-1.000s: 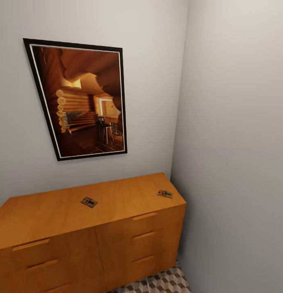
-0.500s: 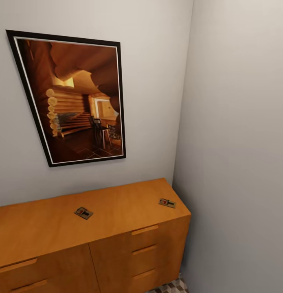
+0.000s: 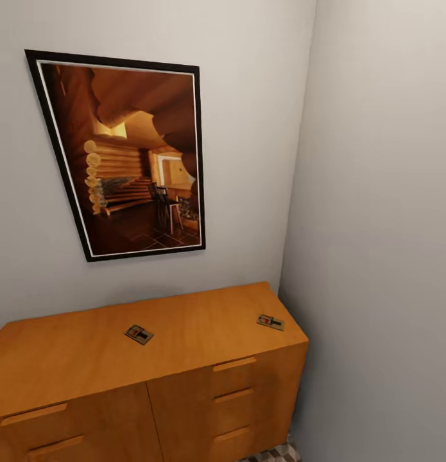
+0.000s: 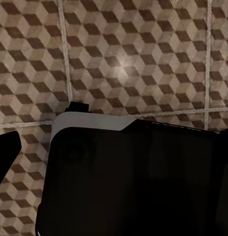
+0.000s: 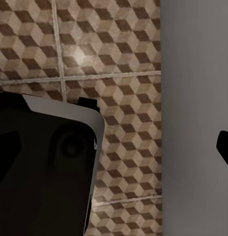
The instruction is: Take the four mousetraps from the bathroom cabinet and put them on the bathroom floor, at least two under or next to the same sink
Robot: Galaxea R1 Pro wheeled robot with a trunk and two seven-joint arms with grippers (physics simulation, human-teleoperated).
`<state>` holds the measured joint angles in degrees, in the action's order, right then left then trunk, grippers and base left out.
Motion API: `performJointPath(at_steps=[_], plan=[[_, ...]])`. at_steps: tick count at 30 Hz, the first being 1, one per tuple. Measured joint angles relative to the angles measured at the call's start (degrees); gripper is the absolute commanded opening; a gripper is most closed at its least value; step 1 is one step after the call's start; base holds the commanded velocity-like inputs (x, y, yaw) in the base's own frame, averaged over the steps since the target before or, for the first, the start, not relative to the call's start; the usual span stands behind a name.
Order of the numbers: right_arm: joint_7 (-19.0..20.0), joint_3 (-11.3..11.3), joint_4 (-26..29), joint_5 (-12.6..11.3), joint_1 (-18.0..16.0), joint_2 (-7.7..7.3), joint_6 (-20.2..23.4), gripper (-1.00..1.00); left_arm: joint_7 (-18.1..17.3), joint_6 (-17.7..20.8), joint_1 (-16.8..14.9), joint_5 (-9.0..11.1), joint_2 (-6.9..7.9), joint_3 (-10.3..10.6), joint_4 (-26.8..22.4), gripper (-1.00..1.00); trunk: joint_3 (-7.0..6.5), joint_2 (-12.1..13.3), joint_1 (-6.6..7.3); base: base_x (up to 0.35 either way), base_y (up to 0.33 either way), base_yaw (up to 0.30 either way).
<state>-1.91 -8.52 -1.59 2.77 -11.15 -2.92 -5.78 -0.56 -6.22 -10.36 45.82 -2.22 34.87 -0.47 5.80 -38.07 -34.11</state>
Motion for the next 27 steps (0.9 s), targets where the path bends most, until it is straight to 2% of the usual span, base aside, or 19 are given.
performJointPath(at_steps=[9,27], plan=[[0.00,-0.01,0.00,0.01,0.06,-0.08,0.01,1.00,0.00,0.00,0.02,-0.01,0.03,0.00,-0.01,1.00,0.00,-0.01,0.00,0.000,0.000,0.188],[0.03,-0.01,0.00,0.01,0.03,-0.13,0.00,1.00,0.00,0.00,-0.04,-0.01,-0.04,0.01,0.00,1.00,0.00,0.00,0.00,0.000,0.000,0.014]])
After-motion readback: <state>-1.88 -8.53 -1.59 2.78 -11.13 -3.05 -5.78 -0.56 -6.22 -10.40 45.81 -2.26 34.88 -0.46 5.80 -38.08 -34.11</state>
